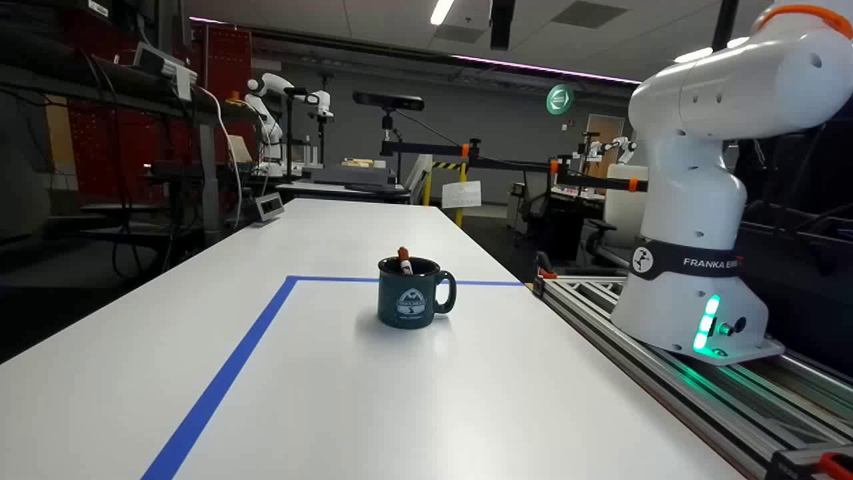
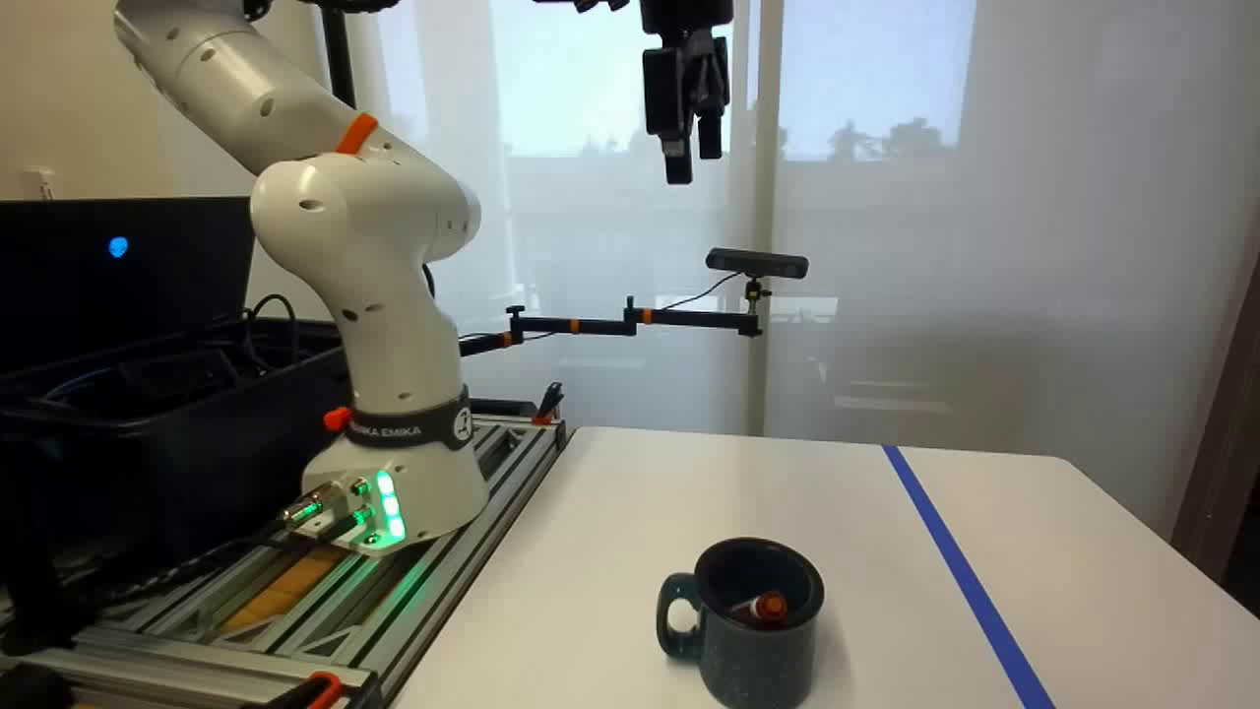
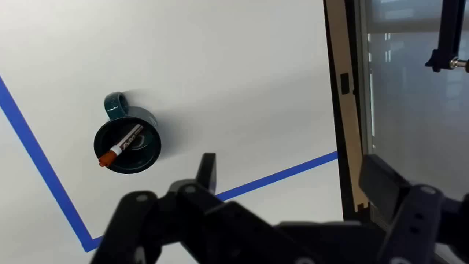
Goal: Take the maker out of the cup
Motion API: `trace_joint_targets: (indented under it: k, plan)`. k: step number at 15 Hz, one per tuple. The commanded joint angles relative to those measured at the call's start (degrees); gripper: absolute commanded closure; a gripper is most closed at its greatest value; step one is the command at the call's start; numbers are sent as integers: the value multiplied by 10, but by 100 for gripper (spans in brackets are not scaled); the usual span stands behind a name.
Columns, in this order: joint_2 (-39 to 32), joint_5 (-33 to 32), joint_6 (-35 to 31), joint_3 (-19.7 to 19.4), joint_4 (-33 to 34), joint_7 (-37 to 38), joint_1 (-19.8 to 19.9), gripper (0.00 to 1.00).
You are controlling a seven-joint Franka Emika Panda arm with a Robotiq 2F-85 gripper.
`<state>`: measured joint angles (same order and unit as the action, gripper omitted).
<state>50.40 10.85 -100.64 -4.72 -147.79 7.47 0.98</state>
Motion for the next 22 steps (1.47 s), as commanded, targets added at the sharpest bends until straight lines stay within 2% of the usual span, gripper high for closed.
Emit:
trace_joint_targets:
  k: [1,8,9,11,18,22]
  plan:
    - [-1,7,3,9,2,-8,13,0]
    - [-1,7,3,9,2,-8,13,0]
    - [-11,-4,-12,26,-3,21,28,0]
    - [-12,-21,-57,46,-23,55,51,0]
    - [-31,-69,-274,101,-117,186,131,0]
    - [-84,-107,-352,135,-105,281,192,0]
